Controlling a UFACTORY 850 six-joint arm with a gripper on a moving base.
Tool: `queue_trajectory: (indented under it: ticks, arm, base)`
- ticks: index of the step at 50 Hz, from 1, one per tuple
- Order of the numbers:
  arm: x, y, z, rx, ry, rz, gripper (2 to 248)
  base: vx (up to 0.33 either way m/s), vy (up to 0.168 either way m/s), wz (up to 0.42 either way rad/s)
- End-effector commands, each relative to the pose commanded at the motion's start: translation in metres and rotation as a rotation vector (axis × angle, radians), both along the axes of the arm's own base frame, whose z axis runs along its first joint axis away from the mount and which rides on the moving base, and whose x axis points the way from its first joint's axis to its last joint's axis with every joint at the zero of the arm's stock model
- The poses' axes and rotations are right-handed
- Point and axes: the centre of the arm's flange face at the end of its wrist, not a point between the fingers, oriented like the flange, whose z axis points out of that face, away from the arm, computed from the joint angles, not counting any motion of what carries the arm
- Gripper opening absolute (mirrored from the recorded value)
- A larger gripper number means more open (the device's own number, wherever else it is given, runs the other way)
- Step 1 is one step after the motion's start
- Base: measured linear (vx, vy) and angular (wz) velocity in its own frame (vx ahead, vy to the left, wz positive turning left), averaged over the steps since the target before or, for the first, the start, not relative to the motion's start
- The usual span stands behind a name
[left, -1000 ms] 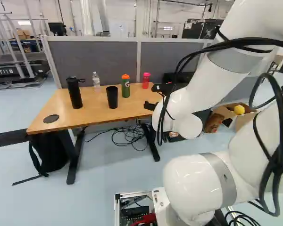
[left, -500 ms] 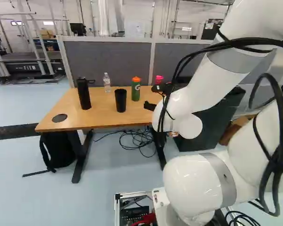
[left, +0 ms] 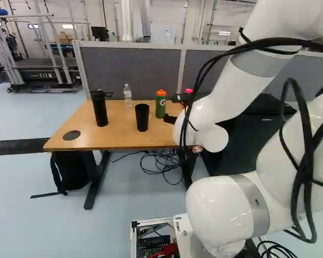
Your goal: Pick up the green bottle from the table
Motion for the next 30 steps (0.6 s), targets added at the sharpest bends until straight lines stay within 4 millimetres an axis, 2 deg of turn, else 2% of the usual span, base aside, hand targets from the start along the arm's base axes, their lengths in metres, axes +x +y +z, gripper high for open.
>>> queue_trajectory:
  ticks: [30]
  arm:
    - [0.046,0.005,0.003,-0.026,0.009,0.073,247]
  base:
    - [0.0,0.0,0.0]
